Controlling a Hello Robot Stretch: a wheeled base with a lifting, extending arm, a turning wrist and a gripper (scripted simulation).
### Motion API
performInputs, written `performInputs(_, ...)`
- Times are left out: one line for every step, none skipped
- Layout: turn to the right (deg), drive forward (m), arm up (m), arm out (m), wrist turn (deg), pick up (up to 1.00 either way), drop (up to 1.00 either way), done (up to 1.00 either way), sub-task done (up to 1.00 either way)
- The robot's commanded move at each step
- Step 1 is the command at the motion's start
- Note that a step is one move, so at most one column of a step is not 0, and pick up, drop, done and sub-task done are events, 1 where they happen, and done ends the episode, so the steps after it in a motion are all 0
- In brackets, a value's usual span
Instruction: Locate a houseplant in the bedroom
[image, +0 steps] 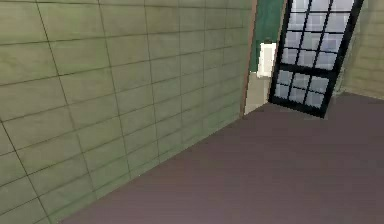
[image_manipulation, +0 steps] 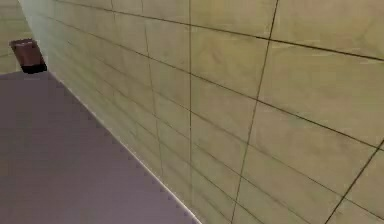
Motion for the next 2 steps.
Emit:
performInputs(27.0,0.00,0.00,0.00,0.0,0.00,0.00,0.00,0.00)
performInputs(0.0,1.00,0.00,0.00,0.0,0.00,0.00,0.00,0.00)
